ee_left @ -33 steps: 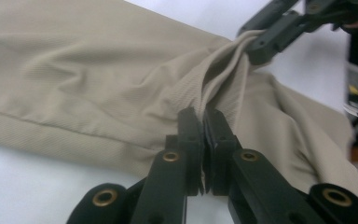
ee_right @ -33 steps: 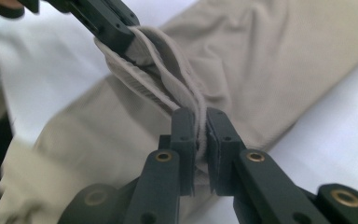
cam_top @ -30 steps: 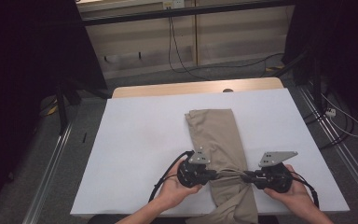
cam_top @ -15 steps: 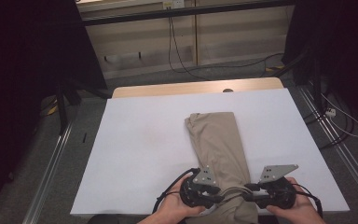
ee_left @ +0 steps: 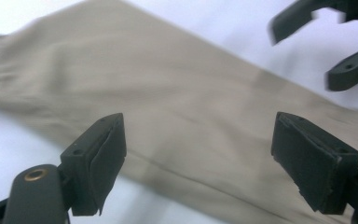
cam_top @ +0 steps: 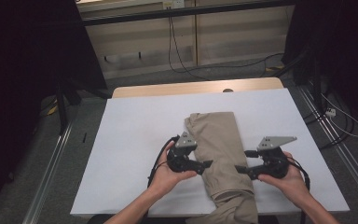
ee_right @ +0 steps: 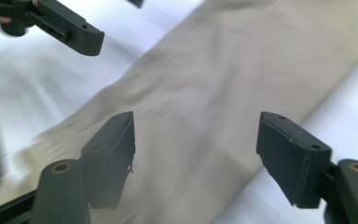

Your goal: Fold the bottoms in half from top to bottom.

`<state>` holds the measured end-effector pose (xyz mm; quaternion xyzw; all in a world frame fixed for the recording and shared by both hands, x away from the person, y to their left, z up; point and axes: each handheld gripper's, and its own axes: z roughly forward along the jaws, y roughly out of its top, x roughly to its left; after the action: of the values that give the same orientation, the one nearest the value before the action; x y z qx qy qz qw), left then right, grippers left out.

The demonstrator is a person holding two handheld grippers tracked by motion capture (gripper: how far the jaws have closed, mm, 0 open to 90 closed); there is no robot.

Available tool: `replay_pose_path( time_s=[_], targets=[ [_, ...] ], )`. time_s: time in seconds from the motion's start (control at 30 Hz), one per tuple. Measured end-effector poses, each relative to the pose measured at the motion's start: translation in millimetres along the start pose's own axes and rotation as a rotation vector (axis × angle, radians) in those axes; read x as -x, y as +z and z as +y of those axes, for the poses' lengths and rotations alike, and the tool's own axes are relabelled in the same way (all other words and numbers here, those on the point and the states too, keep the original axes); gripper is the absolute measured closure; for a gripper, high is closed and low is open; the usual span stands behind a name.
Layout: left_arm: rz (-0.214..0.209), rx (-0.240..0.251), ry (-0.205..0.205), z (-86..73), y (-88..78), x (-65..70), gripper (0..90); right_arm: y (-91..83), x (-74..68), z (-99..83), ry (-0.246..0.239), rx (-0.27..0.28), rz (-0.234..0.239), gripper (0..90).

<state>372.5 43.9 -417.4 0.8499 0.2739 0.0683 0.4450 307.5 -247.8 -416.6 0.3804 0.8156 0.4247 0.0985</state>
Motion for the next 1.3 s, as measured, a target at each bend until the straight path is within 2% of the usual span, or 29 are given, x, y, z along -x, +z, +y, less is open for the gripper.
replay_pose_path(
  time_s=[0.1, 0.13, 0.17, 0.2, 0.27, 0.3, 0.33, 0.37, 0.4, 0.47, 0.53, 0.57, 0.63, 0.67, 0.77, 0.83, 0.97, 1.03, 1.17, 1.23, 1.27, 1.3],
  targets=[
    [0.044, 0.010, -0.032, 3.9, 6.8, -20.1, 14.9, 9.9, 16.7, 12.9, -0.013, 0.000, -0.034, 29.6],
    [0.054, 0.002, -0.021, 5.9, 7.6, -26.5, 14.9, 12.6, 24.4, 18.7, 0.002, 0.007, -0.043, 30.1],
    [0.058, 0.015, -0.013, 7.3, 8.1, -33.0, 18.7, 14.4, 30.6, 23.3, 0.017, 0.018, -0.058, 31.4],
    [0.062, 0.018, -0.023, 9.4, 9.6, -39.2, 22.3, 16.4, 36.4, 27.8, 0.015, 0.024, -0.078, 32.3],
    [0.084, 0.006, -0.041, 13.8, 13.7, -51.2, 16.9, 22.0, 48.7, 36.3, 0.037, 0.029, -0.105, 31.1],
    [0.091, 0.003, -0.056, 16.3, 15.1, -57.7, 17.0, 26.4, 54.3, 39.0, 0.041, 0.031, -0.100, 30.8],
    [0.108, 0.010, -0.059, 18.5, 17.1, -64.2, 17.4, 31.1, 58.2, 41.4, 0.038, 0.017, -0.111, 32.4],
    [0.130, 0.015, -0.039, 21.0, 19.1, -72.3, 18.8, 36.0, 61.9, 43.4, 0.020, 0.014, -0.128, 30.3],
    [0.154, 0.015, -0.038, 23.5, 21.7, -79.7, 19.5, 40.9, 66.0, 45.3, 0.024, 0.029, -0.141, 28.4],
    [0.176, 0.015, -0.052, 28.9, 26.9, -95.6, 17.6, 49.0, 74.6, 49.5, 0.036, 0.044, -0.147, 31.5],
    [0.192, 0.021, -0.076, 34.0, 32.9, -108.4, 20.8, 59.7, 89.0, 58.0, 0.062, 0.036, -0.168, 32.1],
    [0.209, 0.011, -0.073, 37.2, 35.7, -113.4, 21.7, 64.3, 96.9, 62.3, 0.076, 0.029, -0.173, 32.5],
    [0.199, 0.013, -0.080, 42.0, 43.5, -121.6, 21.7, 72.8, 113.4, 70.3, 0.092, 0.027, -0.179, 32.3],
    [0.187, 0.007, -0.103, 43.8, 48.2, -125.3, 22.2, 76.4, 121.3, 73.7, 0.097, 0.038, -0.188, 32.3],
    [0.205, -0.035, -0.070, 48.8, 61.2, -132.2, 22.0, 89.1, 142.7, 82.0, 0.123, 0.052, -0.192, 33.5],
    [0.187, -0.041, -0.087, 48.6, 65.9, -135.6, 26.2, 99.7, 152.3, 84.8, 0.128, 0.028, -0.210, 34.7],
    [0.207, -0.074, -0.081, 44.7, 71.3, -142.4, 28.8, 118.2, 161.7, 87.3, 0.127, -0.025, -0.205, 36.5],
    [0.236, -0.074, -0.093, 41.5, 72.4, -148.0, 28.6, 125.1, 163.5, 88.7, 0.134, -0.040, -0.195, 36.5],
    [0.196, -0.062, -0.161, 32.7, 75.2, -158.4, 25.9, 135.3, 161.7, 92.4, 0.123, -0.041, -0.175, 36.7],
    [0.188, -0.069, -0.164, 30.2, 79.1, -158.1, 24.5, 141.6, 160.1, 90.4, 0.114, -0.067, -0.155, 36.6],
    [0.169, -0.062, -0.167, 30.3, 80.2, -157.6, 24.4, 142.9, 159.1, 89.1, 0.098, -0.063, -0.158, 36.9],
    [0.157, -0.049, -0.168, 30.8, 81.6, -156.7, 24.4, 142.4, 159.9, 88.9, 0.106, -0.061, -0.157, 37.3]
  ],
)
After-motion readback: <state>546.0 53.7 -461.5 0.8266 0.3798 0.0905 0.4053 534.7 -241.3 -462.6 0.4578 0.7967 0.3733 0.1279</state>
